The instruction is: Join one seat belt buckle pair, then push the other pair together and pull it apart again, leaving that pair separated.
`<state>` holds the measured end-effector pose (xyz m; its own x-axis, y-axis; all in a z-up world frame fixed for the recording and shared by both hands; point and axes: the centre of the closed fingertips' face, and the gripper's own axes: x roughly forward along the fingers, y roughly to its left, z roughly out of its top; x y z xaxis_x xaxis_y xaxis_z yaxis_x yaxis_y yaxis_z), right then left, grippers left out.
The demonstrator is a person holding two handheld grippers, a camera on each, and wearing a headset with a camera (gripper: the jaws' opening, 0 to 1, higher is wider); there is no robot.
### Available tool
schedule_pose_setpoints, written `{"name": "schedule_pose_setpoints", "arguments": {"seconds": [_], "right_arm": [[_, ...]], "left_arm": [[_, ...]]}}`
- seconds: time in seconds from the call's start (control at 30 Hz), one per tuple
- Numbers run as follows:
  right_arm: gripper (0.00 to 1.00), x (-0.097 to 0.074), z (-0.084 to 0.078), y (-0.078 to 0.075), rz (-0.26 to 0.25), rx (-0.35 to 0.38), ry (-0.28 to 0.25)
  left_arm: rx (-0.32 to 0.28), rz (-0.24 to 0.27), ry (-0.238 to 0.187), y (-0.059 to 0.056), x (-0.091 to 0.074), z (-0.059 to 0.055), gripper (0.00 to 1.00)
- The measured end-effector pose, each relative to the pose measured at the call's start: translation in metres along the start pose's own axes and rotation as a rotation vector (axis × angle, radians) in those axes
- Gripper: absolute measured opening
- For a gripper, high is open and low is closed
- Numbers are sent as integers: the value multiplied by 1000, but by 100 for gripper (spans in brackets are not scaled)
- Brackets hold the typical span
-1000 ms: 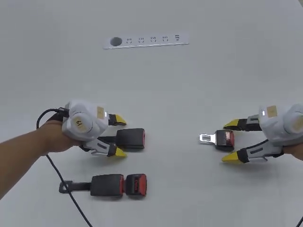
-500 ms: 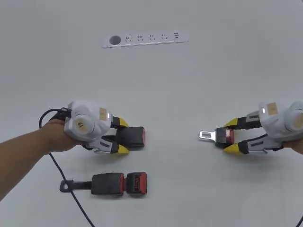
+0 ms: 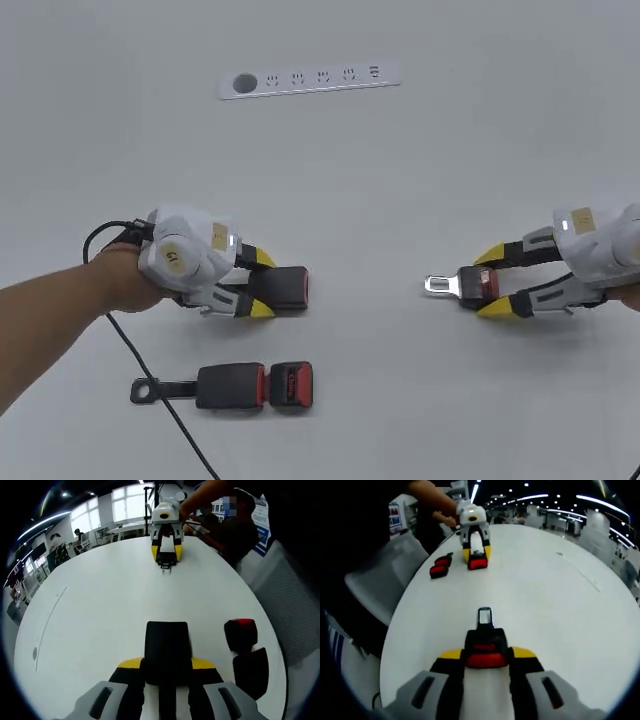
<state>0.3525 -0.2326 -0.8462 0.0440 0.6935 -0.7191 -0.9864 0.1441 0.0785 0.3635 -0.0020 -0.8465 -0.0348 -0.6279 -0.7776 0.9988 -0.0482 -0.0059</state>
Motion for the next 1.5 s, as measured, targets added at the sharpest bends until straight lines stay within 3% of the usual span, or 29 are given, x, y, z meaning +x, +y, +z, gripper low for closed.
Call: {"name": "schedule_pose_setpoints", "arguments": {"seconds": [0.43, 1.1, 1.5], "right_arm": [[35, 7, 8, 0, 16, -5, -51], [35, 53, 49, 8, 35, -3, -149], [36, 69, 71, 8, 47, 6, -186]], "left_arm": [[-19, -2, -7, 0, 1, 2, 34], [-29, 0, 0, 5, 3, 2, 34], [-34, 5, 5, 8, 5, -4, 34]]}}
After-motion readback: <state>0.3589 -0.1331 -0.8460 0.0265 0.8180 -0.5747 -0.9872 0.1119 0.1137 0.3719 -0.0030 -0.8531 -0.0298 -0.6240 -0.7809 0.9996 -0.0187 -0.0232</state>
